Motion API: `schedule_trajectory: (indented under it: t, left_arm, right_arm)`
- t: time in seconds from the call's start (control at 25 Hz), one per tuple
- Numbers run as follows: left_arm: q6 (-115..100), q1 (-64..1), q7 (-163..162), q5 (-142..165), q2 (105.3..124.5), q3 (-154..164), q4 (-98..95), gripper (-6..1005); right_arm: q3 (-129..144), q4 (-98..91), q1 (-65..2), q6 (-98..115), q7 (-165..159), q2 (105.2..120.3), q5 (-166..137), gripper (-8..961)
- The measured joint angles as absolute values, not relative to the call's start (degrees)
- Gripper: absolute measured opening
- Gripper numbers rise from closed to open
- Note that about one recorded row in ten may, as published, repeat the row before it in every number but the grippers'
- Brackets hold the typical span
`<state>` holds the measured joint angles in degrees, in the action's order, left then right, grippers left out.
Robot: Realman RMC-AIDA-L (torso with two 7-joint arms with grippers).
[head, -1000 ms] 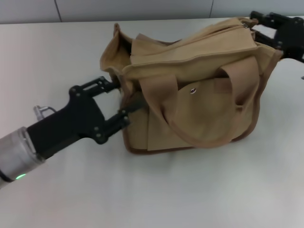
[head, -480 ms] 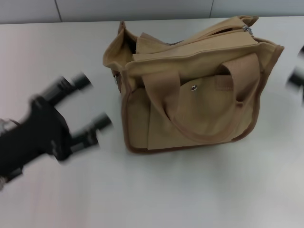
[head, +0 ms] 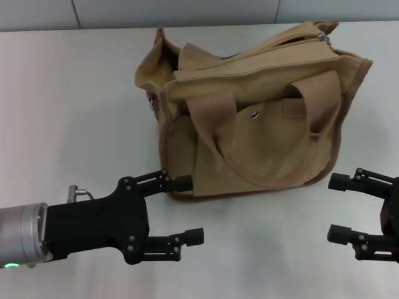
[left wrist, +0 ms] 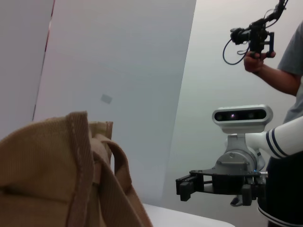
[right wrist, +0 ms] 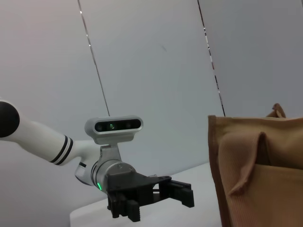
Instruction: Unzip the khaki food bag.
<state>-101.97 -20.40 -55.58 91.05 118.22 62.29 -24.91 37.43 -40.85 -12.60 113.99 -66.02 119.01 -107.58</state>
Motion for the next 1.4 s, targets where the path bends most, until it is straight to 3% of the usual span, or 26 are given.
schedule_trajectory:
  t: [1.4]
  left_arm:
    - [-102.8, -19.6, -55.0, 90.8, 118.39, 60.7, -25.3, 840]
  right_arm:
    - [37.3, -38.9, -13.4, 112.3, -63.5, 119.27, -107.2, 835]
